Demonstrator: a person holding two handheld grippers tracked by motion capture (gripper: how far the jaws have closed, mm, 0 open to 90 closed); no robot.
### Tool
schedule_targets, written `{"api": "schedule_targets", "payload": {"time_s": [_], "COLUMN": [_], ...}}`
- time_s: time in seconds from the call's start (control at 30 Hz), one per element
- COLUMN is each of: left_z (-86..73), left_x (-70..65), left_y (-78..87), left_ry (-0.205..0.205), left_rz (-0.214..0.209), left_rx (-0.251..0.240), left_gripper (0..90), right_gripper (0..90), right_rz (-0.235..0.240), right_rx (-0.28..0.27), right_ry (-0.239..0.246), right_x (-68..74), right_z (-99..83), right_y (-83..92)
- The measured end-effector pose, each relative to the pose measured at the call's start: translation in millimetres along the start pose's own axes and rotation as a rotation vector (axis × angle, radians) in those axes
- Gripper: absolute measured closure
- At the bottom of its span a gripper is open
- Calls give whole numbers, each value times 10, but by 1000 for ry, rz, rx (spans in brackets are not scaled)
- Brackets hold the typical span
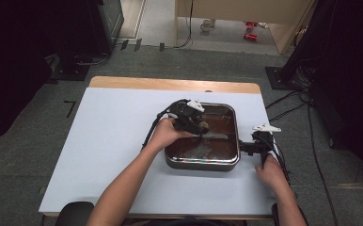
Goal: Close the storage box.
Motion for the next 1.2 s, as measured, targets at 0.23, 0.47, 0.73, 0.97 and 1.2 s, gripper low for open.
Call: {"api": "schedule_targets", "payload": {"time_s": [0.23, 0.47, 0.73, 0.97, 1.2], "left_z": [-8, -22, -58, -124, -240], "left_x": [25, 19, 16, -51, -119], "left_y": [32, 143, 353, 526, 741], "left_ry": [16, 43, 70, 76, 95], "left_rz": [27, 33, 107, 148, 193], "left_rx": [23, 35, -3, -17, -47], "left_gripper": [474, 386, 350, 336, 337], "right_gripper": [79, 79, 79, 78, 78], "right_rz": [0, 1, 3, 4, 4], "right_rx": [0, 1, 2, 2, 2], "right_ry": [0, -2, -3, -4, -3], "right_x": [0, -1, -2, -4, -6], "right_z": [0, 0, 1, 1, 2], "right_y": [0, -1, -2, -3, -3]}}
Point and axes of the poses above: each handheld gripper's, and its own axes: y roughly backward along the jaws, z roughly out of its top, x roughly to its left, the point moved 6 cm from there along -y, roughly forward along the jaws, and after that the axes turned 12 degrees about -y, right-handed, at the moved point
